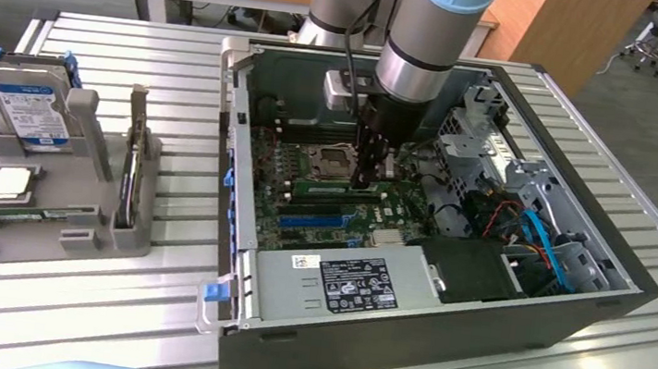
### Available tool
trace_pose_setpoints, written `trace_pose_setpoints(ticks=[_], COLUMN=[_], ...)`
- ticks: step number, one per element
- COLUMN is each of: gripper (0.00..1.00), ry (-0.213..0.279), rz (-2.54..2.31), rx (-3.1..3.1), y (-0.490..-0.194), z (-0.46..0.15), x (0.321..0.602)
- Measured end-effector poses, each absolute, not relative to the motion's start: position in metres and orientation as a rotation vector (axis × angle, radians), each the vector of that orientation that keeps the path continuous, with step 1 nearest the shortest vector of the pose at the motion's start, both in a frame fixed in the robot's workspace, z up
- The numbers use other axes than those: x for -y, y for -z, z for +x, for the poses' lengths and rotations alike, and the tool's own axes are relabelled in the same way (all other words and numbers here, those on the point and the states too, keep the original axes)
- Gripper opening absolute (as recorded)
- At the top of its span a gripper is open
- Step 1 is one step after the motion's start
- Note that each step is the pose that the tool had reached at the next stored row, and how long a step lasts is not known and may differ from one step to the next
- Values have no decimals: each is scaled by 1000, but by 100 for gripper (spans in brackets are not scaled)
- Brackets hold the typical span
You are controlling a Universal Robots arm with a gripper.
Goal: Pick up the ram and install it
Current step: 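Insert the ram into the slot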
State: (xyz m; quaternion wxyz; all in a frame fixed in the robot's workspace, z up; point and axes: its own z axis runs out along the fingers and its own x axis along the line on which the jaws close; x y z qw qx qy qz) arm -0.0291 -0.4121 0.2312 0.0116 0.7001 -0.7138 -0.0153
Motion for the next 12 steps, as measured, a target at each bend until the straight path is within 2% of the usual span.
trace_pose_setpoints(ticks=[12], gripper=[11], ry=[45], rz=[2185], rx=[2222], y=[-232], z=[-29], x=[412])
